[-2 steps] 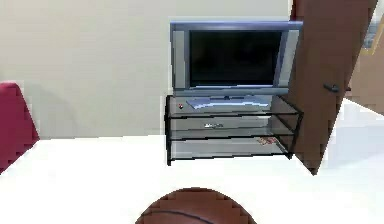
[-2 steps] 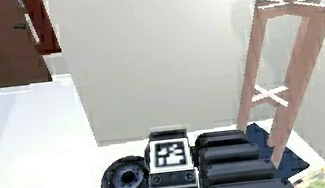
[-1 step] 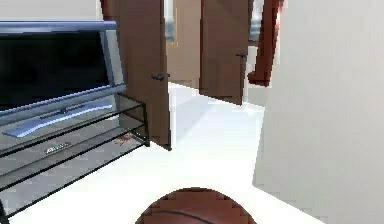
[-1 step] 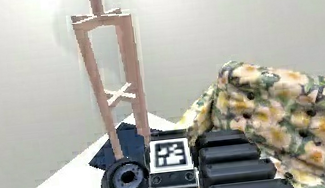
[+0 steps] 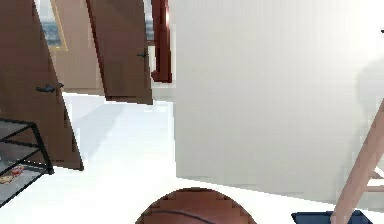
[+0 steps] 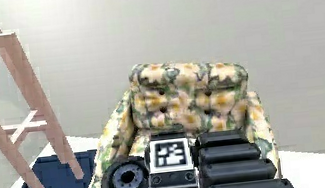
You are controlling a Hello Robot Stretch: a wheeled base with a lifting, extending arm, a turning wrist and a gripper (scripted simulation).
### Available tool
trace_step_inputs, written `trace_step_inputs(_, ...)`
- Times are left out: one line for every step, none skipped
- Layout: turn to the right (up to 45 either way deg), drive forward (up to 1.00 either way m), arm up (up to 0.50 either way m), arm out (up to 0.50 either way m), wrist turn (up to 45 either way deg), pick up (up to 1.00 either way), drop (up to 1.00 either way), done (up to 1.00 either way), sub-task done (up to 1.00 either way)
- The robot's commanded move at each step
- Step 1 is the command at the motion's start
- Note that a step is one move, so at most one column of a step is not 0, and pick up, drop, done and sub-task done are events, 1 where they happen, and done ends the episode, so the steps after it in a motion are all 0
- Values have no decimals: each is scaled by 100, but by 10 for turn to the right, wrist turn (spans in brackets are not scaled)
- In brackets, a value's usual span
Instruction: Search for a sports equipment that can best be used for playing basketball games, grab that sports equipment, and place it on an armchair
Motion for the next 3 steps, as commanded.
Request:
trace_step_inputs(0, 0, 0, 34, 0, 0, 0, 0, 0)
trace_step_inputs(0, 0, 0, 0, 450, 0, 0, 0, 0)
trace_step_inputs(0, 0, 0, 0, 450, 0, 0, 0, 0)
